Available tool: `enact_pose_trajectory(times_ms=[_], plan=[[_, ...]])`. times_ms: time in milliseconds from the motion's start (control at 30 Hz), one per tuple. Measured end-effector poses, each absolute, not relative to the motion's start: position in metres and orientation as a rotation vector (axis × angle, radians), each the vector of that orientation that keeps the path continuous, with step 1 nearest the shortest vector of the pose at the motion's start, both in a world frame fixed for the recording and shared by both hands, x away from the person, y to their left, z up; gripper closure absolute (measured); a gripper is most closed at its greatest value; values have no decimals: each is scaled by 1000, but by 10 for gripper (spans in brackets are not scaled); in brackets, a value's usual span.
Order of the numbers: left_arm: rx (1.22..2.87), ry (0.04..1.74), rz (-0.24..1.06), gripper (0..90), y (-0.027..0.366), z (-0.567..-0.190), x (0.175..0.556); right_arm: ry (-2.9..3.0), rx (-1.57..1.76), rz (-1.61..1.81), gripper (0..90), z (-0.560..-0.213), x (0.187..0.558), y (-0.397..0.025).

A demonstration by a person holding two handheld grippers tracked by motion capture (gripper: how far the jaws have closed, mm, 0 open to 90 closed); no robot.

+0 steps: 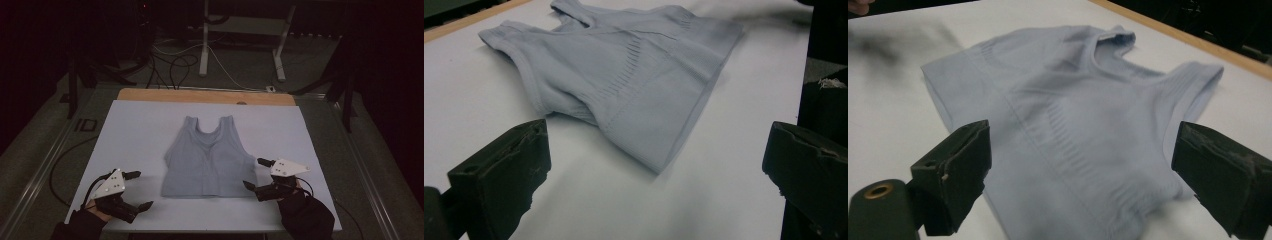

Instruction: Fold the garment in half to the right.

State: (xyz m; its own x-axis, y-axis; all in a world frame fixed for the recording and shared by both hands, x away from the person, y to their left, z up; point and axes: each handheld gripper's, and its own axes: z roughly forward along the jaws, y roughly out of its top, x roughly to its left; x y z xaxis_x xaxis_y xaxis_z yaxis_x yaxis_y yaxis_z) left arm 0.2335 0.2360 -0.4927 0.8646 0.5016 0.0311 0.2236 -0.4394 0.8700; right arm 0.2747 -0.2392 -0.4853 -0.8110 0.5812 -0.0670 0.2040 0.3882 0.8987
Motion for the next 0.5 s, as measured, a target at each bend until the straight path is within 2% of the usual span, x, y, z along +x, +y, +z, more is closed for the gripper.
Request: enact_pose_trajectory(times_ms=[200, 500], plan=[[2041, 520, 345, 3, 230, -484, 234, 2292, 593, 1412, 91, -460, 284, -225], [2058, 531, 375, 3, 225, -474, 234, 2298, 524, 1465, 91, -440, 302, -205]])
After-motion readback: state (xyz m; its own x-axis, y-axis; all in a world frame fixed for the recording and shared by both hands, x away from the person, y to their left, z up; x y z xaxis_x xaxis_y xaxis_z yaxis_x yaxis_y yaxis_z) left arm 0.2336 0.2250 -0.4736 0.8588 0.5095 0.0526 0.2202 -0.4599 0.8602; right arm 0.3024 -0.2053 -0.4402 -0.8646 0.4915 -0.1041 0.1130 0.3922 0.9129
